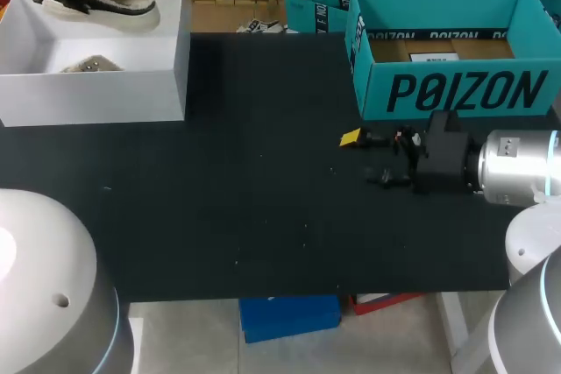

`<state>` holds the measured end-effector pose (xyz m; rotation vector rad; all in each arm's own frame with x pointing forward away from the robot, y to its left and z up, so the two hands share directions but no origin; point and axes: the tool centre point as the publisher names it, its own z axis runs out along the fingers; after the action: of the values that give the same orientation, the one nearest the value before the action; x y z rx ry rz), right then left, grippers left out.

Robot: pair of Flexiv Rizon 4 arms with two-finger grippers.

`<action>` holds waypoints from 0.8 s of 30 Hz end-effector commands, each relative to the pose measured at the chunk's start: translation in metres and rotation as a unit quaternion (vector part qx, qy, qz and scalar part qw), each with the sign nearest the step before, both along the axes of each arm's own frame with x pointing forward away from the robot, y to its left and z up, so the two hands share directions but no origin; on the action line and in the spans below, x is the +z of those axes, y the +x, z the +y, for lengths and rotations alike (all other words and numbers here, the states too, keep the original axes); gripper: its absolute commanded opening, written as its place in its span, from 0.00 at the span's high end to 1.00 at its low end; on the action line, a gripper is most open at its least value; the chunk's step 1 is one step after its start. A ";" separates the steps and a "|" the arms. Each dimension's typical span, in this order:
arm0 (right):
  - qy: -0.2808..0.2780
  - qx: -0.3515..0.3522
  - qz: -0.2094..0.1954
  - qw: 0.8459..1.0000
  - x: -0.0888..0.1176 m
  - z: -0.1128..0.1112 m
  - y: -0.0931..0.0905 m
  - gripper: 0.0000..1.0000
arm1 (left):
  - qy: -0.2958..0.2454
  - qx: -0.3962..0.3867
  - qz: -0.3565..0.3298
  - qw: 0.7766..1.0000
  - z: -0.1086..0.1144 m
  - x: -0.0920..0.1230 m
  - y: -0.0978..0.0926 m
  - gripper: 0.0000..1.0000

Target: Take the shoe out of the shoebox, open the shoe tongue, remove and reinsert the insole, then place the shoe into the shoebox

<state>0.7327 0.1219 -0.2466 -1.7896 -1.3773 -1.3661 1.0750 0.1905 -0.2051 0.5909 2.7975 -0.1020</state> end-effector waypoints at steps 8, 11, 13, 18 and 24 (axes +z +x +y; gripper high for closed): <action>-0.001 -0.001 0.000 1.000 0.000 0.000 0.000 0.00 | -0.007 0.029 0.004 1.000 0.027 -0.015 0.006 1.00; -0.001 -0.001 0.000 1.000 0.000 0.000 0.000 0.00 | -0.009 0.037 0.006 0.999 0.033 -0.018 0.006 1.00; -0.001 -0.001 0.000 1.000 0.000 0.000 0.000 0.00 | -0.014 0.042 0.005 0.999 0.037 -0.019 0.006 1.00; -0.001 -0.001 0.000 1.000 0.000 0.000 0.000 0.00 | -0.004 0.047 -0.005 0.999 0.040 -0.020 0.004 1.00; -0.001 -0.001 0.000 1.000 0.000 0.000 0.000 0.00 | -0.004 0.047 -0.005 0.999 0.040 -0.020 0.004 1.00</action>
<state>0.7327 0.1219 -0.2466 -1.7896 -1.3773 -1.3661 1.0819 0.2308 -0.2264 0.4555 2.8144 -0.0933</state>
